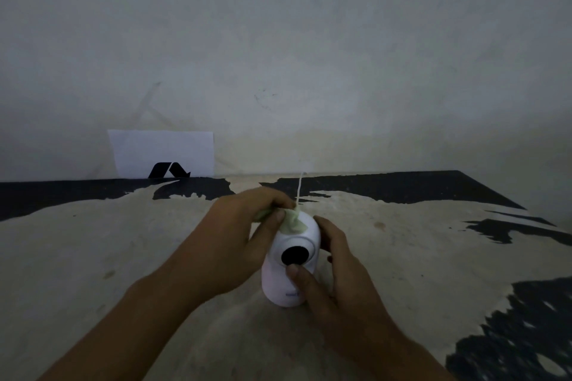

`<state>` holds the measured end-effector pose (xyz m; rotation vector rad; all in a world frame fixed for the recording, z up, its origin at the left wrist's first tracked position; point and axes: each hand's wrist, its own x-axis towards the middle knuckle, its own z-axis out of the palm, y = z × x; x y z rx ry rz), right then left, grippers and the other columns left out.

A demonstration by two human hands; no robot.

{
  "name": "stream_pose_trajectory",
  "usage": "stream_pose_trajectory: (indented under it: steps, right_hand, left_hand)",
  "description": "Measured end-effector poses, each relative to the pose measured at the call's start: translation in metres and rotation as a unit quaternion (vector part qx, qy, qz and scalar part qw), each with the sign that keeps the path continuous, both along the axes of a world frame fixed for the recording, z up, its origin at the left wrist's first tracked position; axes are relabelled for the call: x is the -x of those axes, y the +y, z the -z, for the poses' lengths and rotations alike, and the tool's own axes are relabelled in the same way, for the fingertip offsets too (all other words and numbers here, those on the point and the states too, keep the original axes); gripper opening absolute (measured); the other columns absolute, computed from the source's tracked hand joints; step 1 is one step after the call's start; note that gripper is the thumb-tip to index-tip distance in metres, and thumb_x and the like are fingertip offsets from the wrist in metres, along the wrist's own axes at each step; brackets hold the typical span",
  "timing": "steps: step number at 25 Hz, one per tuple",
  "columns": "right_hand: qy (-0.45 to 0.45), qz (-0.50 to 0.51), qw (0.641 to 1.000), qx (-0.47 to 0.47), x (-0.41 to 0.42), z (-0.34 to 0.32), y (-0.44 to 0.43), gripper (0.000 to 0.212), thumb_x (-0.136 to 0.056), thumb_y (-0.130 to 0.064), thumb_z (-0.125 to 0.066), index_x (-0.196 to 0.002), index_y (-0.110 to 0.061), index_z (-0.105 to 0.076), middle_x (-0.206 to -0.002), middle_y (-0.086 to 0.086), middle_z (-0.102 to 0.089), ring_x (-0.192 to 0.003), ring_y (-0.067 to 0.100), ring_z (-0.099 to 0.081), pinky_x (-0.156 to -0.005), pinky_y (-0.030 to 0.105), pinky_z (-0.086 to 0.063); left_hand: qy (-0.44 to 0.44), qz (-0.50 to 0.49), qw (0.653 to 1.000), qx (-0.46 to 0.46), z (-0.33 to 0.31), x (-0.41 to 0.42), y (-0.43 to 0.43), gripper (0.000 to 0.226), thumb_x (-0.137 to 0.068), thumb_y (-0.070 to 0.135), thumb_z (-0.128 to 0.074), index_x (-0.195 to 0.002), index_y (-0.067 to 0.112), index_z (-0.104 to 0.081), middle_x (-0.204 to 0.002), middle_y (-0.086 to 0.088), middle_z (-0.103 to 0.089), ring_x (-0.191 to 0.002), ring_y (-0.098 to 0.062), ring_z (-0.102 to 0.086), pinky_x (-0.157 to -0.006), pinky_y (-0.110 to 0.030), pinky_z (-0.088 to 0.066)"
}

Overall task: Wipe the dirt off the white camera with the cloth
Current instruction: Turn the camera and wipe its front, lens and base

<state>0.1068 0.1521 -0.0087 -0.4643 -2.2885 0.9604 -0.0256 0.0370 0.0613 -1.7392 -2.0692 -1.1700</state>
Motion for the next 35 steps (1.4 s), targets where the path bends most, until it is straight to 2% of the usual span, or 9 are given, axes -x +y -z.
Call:
stream_pose_trajectory:
  steps: [2, 6, 11, 15, 21, 25, 28, 31, 35]
  right_hand:
    - [0.002, -0.007, 1.000, 0.005, -0.001, -0.001, -0.001, 0.067, -0.085, -0.050, -0.057, -0.142, -0.036, -0.025, -0.142, -0.019, -0.043, -0.127, 0.000, -0.043, -0.107, 0.039, -0.039]
    - [0.002, -0.008, 1.000, -0.002, -0.002, -0.003, -0.002, 0.066, -0.086, -0.050, -0.057, -0.142, -0.035, -0.025, -0.140, -0.020, -0.044, -0.125, -0.001, -0.044, -0.106, 0.040, -0.040]
    - [0.008, -0.016, 1.000, 0.015, 0.000, -0.004, -0.003, 0.064, -0.086, -0.042, -0.061, -0.141, -0.032, -0.030, -0.137, -0.016, -0.049, -0.122, 0.002, -0.048, -0.105, 0.039, -0.042]
    - [0.009, -0.017, 0.999, 0.035, 0.001, -0.004, -0.002, 0.066, -0.085, -0.038, -0.063, -0.142, -0.028, -0.031, -0.138, -0.010, -0.051, -0.122, 0.006, -0.051, -0.104, 0.038, -0.044]
    - [0.017, -0.024, 0.999, 0.018, 0.000, -0.002, -0.001, 0.066, -0.082, -0.051, -0.058, -0.140, -0.033, -0.030, -0.139, -0.015, -0.048, -0.125, 0.004, -0.047, -0.106, 0.039, -0.042]
    - [0.009, -0.034, 0.999, 0.011, -0.001, -0.001, 0.004, 0.070, -0.080, -0.043, -0.069, -0.137, -0.037, -0.031, -0.138, -0.020, -0.047, -0.122, -0.011, -0.043, -0.101, 0.007, -0.036]
    - [-0.017, -0.046, 0.999, 0.005, -0.003, 0.001, 0.010, 0.084, -0.073, -0.038, -0.078, -0.140, -0.035, -0.028, -0.140, -0.020, -0.043, -0.123, -0.009, -0.042, -0.100, 0.008, -0.035]
    - [-0.011, -0.060, 0.998, -0.003, -0.003, 0.002, 0.015, 0.088, -0.070, -0.038, -0.081, -0.138, -0.042, -0.026, -0.135, -0.031, -0.041, -0.119, -0.023, -0.036, -0.090, -0.007, -0.030]
    - [-0.006, -0.063, 0.998, -0.006, -0.002, 0.001, 0.016, 0.086, -0.067, -0.038, -0.082, -0.129, -0.053, -0.023, -0.127, -0.040, -0.039, -0.113, -0.031, -0.033, -0.085, -0.012, -0.026]
  left_hand:
    - [-0.022, -0.046, 0.999, 0.005, 0.003, 0.009, -0.002, 0.016, -0.089, 0.018, -0.054, -0.099, 0.024, -0.065, -0.091, 0.015, -0.067, -0.086, 0.005, -0.057, -0.074, -0.003, -0.041]
    - [-0.019, -0.091, 0.994, 0.051, 0.008, 0.019, -0.011, 0.015, -0.089, 0.018, -0.056, -0.094, 0.028, -0.066, -0.084, 0.018, -0.065, -0.079, 0.009, -0.055, -0.064, -0.001, -0.037]
    - [-0.039, -0.078, 0.991, -0.104, 0.008, -0.005, -0.011, 0.018, -0.087, 0.019, -0.059, -0.099, 0.027, -0.068, -0.091, 0.022, -0.067, -0.088, 0.010, -0.058, -0.073, 0.000, -0.040]
    - [0.031, -0.029, 0.998, -0.055, 0.016, -0.011, -0.006, 0.025, -0.088, 0.021, -0.056, -0.112, 0.023, -0.064, -0.106, 0.013, -0.068, -0.093, 0.008, -0.059, -0.083, -0.006, -0.043]
    - [0.042, -0.085, 0.995, -0.021, 0.033, -0.001, -0.025, 0.021, -0.085, 0.011, -0.061, -0.103, 0.022, -0.067, -0.079, 0.009, -0.072, -0.060, 0.004, -0.057, -0.059, -0.009, -0.045]
    - [0.021, -0.080, 0.993, -0.087, 0.035, -0.009, -0.028, 0.022, -0.081, 0.011, -0.064, -0.102, 0.016, -0.069, -0.089, 0.013, -0.068, -0.077, 0.016, -0.056, -0.070, 0.001, -0.040]
    - [0.015, -0.078, 0.991, -0.108, 0.041, -0.016, -0.022, 0.023, -0.081, 0.015, -0.062, -0.102, 0.012, -0.068, -0.103, 0.003, -0.068, -0.094, -0.001, -0.060, -0.088, -0.013, -0.047]
    - [-0.006, -0.079, 0.994, -0.081, 0.054, -0.017, -0.025, 0.017, -0.079, 0.010, -0.065, -0.096, 0.015, -0.067, -0.097, 0.005, -0.065, -0.086, -0.001, -0.059, -0.077, -0.019, -0.052]
    - [-0.012, -0.071, 0.996, -0.057, 0.056, -0.020, -0.030, 0.014, -0.079, 0.014, -0.067, -0.092, 0.019, -0.067, -0.093, 0.009, -0.062, -0.084, 0.000, -0.056, -0.074, -0.018, -0.051]
